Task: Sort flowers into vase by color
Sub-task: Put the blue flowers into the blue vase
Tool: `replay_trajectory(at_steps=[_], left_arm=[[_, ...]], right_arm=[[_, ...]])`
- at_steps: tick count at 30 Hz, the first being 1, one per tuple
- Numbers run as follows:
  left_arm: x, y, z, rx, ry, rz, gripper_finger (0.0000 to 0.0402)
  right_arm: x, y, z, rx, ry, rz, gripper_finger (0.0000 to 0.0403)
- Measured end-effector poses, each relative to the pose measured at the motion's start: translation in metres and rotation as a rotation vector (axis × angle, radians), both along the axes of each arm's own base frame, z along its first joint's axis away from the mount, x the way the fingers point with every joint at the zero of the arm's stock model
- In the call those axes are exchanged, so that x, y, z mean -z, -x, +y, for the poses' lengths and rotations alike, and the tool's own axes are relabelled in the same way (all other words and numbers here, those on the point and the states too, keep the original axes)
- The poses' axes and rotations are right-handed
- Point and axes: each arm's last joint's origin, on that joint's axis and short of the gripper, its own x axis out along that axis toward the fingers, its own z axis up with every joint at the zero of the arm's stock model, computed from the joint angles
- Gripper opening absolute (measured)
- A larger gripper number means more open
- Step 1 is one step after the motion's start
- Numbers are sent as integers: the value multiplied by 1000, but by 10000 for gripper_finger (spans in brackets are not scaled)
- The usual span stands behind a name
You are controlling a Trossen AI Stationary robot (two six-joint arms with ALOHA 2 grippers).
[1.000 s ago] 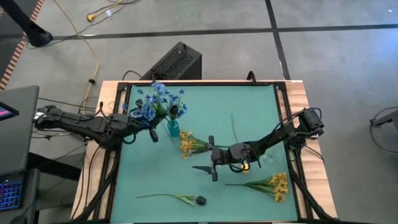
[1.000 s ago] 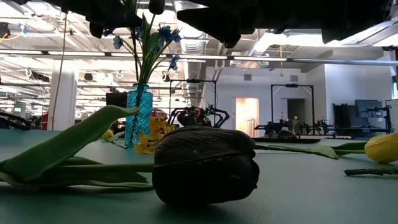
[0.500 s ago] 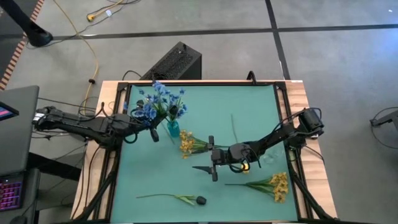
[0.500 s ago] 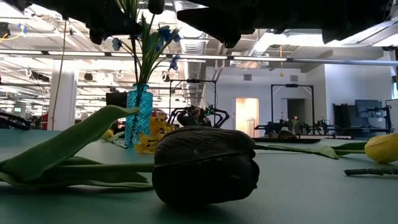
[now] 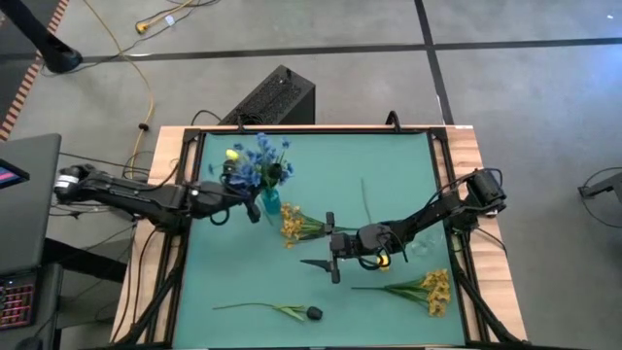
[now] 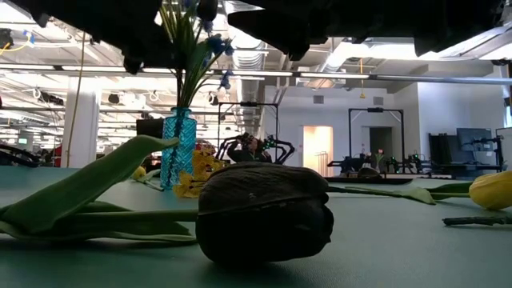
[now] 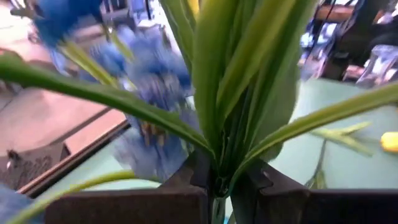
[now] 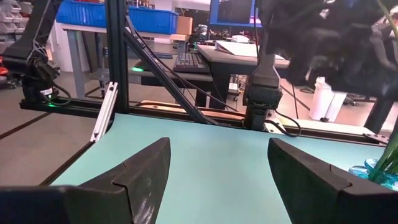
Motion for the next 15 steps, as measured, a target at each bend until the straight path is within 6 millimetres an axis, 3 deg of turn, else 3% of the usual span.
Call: replay_trajectory(at_steps=[15], left_arm=[[20, -12, 3, -25, 32, 98, 16]], right_arm=[[0, 0, 0, 0, 0, 1, 296]])
